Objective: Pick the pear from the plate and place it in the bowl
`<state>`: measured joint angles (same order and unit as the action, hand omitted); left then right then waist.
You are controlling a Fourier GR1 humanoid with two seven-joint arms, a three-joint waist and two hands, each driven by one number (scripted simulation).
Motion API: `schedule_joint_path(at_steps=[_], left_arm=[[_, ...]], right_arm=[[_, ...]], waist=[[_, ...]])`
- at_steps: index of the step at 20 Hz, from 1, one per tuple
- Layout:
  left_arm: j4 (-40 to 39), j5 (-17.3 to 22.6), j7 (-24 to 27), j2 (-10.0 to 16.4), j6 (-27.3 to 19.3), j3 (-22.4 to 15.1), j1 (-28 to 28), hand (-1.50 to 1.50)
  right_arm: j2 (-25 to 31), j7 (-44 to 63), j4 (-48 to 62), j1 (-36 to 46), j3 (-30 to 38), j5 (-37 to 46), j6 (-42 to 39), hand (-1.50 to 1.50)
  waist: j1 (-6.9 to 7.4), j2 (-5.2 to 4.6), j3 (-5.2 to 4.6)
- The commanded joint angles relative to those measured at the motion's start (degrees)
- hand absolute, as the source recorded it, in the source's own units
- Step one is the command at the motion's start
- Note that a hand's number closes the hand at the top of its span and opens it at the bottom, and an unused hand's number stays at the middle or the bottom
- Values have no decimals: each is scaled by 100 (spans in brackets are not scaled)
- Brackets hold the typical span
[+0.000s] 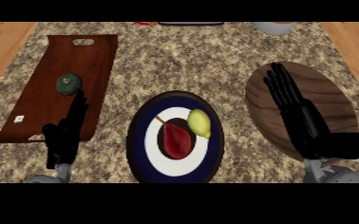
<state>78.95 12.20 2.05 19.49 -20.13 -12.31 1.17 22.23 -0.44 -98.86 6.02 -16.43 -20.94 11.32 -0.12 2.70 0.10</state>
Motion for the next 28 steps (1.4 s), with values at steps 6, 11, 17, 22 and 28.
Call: schedule_joint_path(at_steps=[6,11,17,22,28], left_arm=[[517,-587,173,342,60,-163,1168,0],[529,-669,-285,444,37,-132,1495,0],[651,-629,-684,592,85,-6,1585,0],[614,-669,-868,696,83,163,1703,0],[1078,-918,-1068,522,-158,-77,1297,0]], right_arm=[[12,-436,-354,2024,-1481,-322,-2794,150],[-69,-2575,1422,2593,-725,388,-3004,-150],[714,-4015,2014,3637,-728,1489,-4117,-150],[649,-3846,1977,4185,-1435,2864,-3704,-150],[718,-2943,1300,4556,-2002,3911,-3607,-150]], waist=[[924,-337,38],[553,-456,33],[402,-358,6],[204,-290,-11],[85,-213,-12]])
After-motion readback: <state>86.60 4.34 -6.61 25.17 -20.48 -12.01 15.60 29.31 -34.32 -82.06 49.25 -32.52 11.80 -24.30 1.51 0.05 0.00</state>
